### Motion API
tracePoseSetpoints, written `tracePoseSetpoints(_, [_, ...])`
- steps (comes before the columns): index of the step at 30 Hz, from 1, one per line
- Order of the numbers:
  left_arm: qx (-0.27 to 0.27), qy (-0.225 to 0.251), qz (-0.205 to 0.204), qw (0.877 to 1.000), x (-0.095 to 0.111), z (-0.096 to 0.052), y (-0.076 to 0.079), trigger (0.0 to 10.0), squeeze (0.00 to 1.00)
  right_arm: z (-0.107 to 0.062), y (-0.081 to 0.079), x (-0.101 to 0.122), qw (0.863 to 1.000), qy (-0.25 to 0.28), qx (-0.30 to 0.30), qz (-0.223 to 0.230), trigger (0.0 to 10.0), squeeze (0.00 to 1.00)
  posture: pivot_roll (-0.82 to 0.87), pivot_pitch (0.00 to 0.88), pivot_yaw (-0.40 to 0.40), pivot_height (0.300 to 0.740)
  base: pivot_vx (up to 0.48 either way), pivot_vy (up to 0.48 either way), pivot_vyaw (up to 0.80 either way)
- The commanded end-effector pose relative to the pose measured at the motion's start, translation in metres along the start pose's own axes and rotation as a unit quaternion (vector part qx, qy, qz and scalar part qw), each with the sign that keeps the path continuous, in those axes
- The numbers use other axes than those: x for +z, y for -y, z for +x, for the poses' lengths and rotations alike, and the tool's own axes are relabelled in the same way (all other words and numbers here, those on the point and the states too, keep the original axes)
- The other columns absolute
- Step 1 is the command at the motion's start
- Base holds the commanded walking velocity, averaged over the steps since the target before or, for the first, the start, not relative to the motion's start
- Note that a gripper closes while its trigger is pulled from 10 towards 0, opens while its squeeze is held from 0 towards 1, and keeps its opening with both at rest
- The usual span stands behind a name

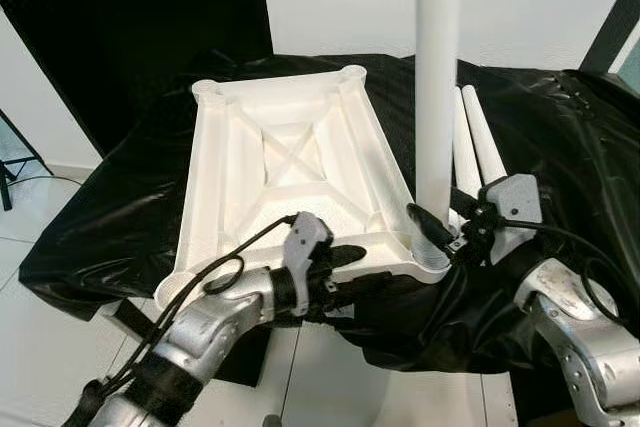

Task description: Building children table

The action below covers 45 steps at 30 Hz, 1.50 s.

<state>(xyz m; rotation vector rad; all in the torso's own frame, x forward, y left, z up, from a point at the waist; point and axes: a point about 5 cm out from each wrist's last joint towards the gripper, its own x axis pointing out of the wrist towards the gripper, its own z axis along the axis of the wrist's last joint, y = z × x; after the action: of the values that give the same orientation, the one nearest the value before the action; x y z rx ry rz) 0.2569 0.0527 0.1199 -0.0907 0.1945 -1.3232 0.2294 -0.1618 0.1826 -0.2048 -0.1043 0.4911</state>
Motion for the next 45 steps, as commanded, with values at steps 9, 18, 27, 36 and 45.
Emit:
tracePoseSetpoints(9, [-0.033,-0.029,0.059,0.997,0.002,0.019,-0.009,10.0,0.00,-0.008,-0.003,-0.015,1.000,-0.011,-0.002,0.018,10.0,0.00,0.11,0.000,0.042,0.740,0.000,0.000,0.00])
tracePoseSetpoints(18, [-0.071,-0.075,0.078,0.992,-0.009,0.018,-0.002,10.0,0.00,-0.011,-0.006,-0.018,1.000,0.001,0.000,0.026,10.0,0.00,0.11,0.000,0.044,0.740,0.000,0.000,0.00])
tracePoseSetpoints(27, [-0.095,-0.114,0.091,0.985,-0.020,0.017,-0.003,3.7,0.00,-0.015,-0.010,-0.027,0.999,-0.008,0.005,0.052,10.0,0.00,0.12,0.000,0.045,0.740,0.000,0.000,0.00])
tracePoseSetpoints(36, [-0.065,-0.128,0.125,0.982,-0.021,0.035,-0.006,8.2,0.00,-0.016,-0.011,-0.032,0.993,-0.024,-0.013,0.118,10.0,0.00,0.11,0.000,0.045,0.740,0.000,0.000,0.00])
tracePoseSetpoints(45, [-0.052,-0.134,0.132,0.981,-0.023,0.037,-0.009,5.7,0.00,-0.016,-0.008,-0.035,0.985,-0.059,-0.022,0.159,10.0,0.00,0.11,0.000,0.044,0.740,0.000,0.000,0.00])
